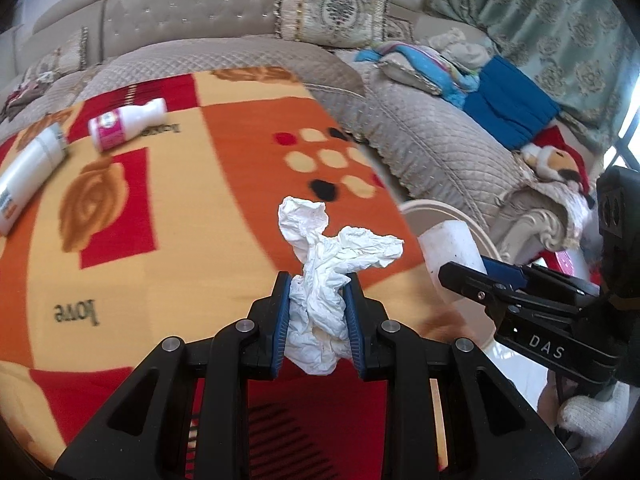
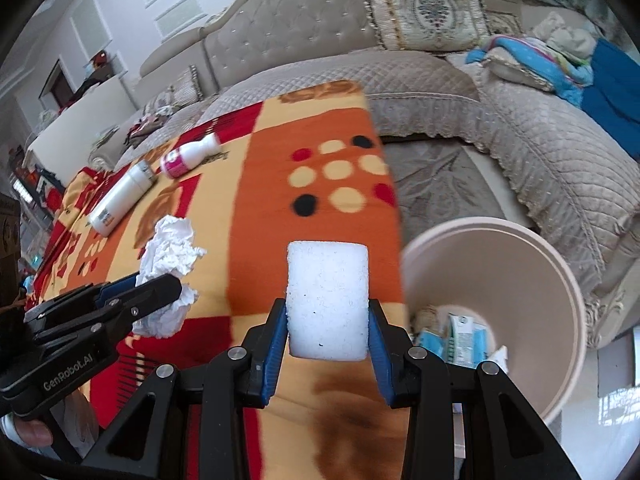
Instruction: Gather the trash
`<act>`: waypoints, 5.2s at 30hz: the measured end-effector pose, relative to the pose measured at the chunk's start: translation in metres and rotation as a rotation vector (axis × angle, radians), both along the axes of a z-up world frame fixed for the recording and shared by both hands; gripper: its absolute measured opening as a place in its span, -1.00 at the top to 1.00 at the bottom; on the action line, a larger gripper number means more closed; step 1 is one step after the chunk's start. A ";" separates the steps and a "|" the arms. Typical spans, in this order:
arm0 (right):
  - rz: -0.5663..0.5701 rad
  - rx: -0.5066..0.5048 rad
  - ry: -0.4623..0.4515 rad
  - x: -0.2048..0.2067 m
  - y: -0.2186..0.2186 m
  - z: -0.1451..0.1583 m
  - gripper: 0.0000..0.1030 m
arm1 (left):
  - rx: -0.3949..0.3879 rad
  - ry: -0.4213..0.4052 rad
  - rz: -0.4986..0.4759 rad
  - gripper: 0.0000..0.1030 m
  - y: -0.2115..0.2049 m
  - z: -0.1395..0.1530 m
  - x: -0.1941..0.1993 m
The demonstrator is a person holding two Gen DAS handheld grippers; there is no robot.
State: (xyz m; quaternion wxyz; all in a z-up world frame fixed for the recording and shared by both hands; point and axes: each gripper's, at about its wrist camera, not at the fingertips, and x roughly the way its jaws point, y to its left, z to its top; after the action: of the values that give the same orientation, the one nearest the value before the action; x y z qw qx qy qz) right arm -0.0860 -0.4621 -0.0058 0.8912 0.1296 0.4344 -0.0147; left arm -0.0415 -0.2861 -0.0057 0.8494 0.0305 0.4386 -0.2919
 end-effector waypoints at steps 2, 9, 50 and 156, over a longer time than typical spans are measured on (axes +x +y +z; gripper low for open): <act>-0.022 -0.008 0.004 -0.007 -0.012 0.000 0.29 | -0.004 0.006 -0.023 0.54 -0.012 0.001 -0.004; -0.106 -0.025 0.038 -0.031 -0.057 -0.009 0.29 | -0.014 0.018 -0.118 0.54 -0.061 0.005 -0.018; -0.281 0.044 0.120 -0.056 -0.130 -0.049 0.09 | -0.024 0.116 -0.256 -0.16 -0.147 -0.020 -0.023; -0.314 -0.280 -0.325 -0.159 0.034 0.079 -0.69 | -0.133 -0.372 0.009 -0.21 0.024 0.068 -0.129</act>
State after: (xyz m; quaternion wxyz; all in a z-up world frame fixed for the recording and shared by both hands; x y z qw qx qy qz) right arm -0.2446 -0.4283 0.0733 0.9453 0.0718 0.2537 -0.1918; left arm -0.1710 -0.2617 0.0624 0.9172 0.0260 0.2540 -0.3059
